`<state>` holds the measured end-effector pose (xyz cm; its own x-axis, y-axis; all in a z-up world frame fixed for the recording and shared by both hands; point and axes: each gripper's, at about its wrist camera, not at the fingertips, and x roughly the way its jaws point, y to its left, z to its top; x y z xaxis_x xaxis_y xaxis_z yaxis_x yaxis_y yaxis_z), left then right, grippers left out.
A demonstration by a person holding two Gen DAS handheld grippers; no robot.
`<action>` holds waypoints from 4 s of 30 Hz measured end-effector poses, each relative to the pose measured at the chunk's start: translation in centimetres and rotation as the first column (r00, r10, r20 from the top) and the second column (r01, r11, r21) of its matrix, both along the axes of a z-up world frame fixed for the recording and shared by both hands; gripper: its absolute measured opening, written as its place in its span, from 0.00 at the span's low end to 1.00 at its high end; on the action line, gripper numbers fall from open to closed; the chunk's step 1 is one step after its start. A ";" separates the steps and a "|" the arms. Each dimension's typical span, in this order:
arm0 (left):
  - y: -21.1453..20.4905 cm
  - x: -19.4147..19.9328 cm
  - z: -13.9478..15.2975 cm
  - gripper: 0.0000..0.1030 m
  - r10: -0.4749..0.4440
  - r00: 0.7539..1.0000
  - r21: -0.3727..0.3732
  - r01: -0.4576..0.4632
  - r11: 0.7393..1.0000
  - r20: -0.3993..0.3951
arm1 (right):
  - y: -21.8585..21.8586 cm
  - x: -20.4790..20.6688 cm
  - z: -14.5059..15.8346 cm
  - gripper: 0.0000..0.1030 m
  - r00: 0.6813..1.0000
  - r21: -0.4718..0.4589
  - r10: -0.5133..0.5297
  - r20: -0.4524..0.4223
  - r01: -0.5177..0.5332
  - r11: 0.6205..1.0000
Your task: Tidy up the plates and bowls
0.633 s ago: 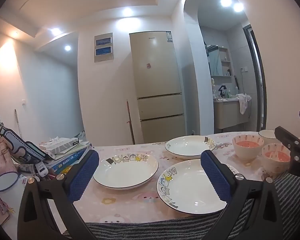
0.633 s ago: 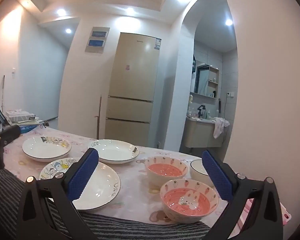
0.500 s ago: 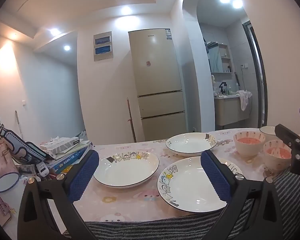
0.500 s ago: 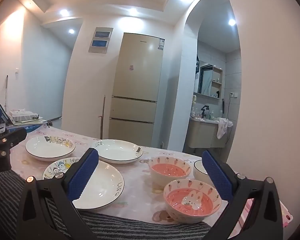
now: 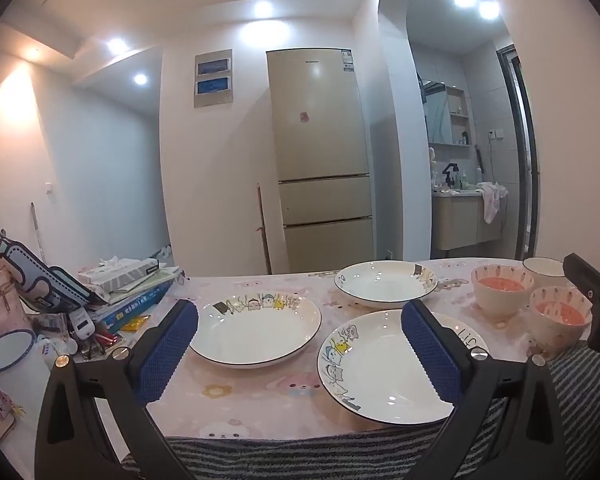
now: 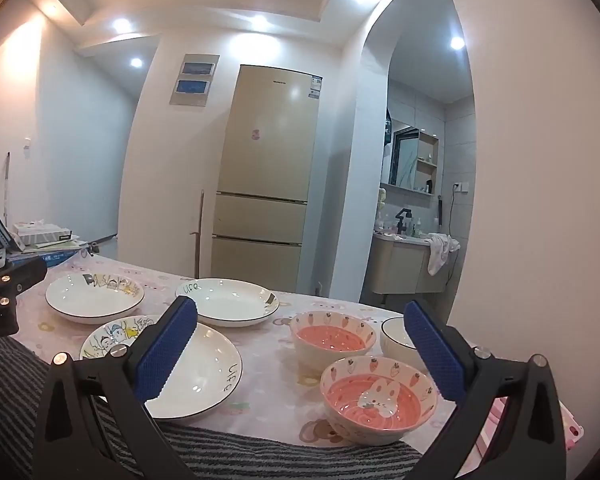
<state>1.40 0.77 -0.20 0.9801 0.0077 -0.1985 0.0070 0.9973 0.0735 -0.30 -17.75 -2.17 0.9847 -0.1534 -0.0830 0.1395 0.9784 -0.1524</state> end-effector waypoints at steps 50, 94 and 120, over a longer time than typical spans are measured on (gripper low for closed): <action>0.4 1.3 -0.4 1.00 0.008 0.998 0.000 -0.008 1.000 -0.064 | -0.9 1.4 -0.5 1.00 0.997 0.033 -0.025 -0.069 0.027 0.999; -4.9 -6.0 5.0 1.00 0.010 0.994 0.030 -0.013 0.999 0.105 | -6.5 -2.8 3.7 1.00 0.998 0.207 0.049 -0.044 -0.039 0.978; -8.9 -6.2 6.3 1.00 -0.126 0.989 -0.017 0.127 0.992 0.072 | -11.4 -4.4 5.0 0.88 0.987 0.223 0.142 -0.077 -0.122 0.967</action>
<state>-4.80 -8.11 6.11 0.9845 -0.1206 -0.1274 0.1286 0.9901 0.0570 -4.71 -29.15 2.79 0.9817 0.0088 -0.1905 0.0025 0.9983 0.0590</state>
